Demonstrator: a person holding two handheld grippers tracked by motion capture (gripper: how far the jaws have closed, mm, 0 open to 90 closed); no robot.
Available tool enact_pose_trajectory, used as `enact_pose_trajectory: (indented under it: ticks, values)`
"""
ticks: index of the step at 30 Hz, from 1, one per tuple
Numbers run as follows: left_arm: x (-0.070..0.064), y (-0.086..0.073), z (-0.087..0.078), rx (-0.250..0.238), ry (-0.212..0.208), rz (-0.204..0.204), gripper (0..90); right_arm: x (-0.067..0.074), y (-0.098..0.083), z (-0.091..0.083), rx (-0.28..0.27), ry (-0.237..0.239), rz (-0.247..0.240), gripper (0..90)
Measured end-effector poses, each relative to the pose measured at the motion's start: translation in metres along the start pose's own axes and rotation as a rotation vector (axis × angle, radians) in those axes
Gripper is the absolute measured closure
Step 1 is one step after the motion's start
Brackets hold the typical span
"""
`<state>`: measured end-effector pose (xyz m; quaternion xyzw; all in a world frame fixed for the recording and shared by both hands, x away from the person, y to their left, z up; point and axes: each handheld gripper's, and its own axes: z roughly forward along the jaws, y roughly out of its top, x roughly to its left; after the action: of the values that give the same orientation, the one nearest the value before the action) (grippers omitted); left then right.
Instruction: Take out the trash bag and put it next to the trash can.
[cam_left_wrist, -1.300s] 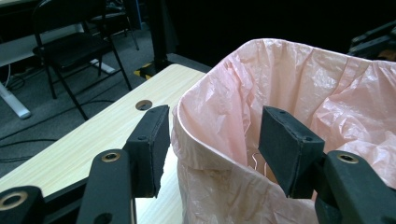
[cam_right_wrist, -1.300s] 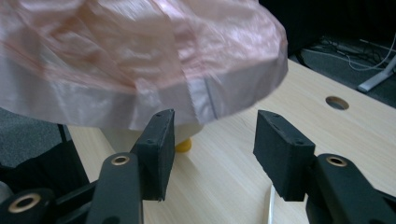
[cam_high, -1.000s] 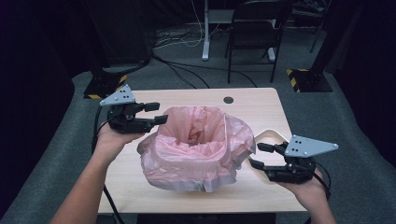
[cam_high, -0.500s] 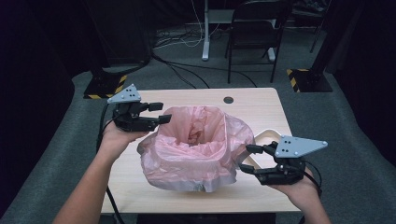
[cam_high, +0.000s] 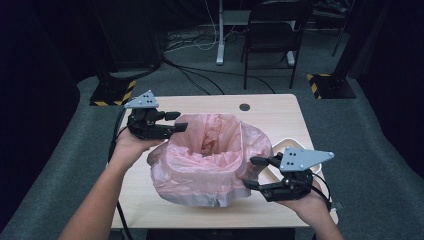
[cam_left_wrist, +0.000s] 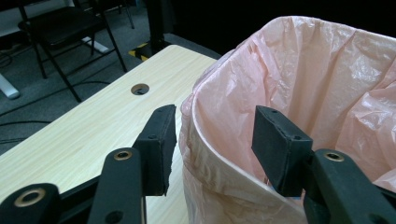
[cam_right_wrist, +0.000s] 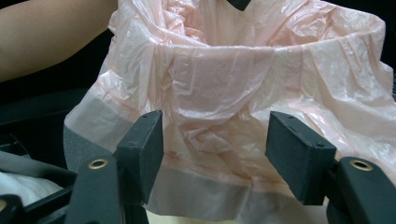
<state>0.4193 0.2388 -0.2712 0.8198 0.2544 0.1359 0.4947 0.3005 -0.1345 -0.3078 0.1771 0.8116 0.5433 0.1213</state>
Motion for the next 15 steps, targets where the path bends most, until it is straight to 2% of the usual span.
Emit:
enact_pose_trajectory:
  ticks: [12,15]
  values:
    - [0.000,0.001,0.006,0.005,-0.018,0.014,61.3,0.003,0.003,0.012,-0.009,-0.004,0.002,35.2]
    - [0.000,0.002,0.005,0.004,-0.010,0.016,64.6,0.004,0.003,0.015,-0.009,-0.004,0.003,35.6]
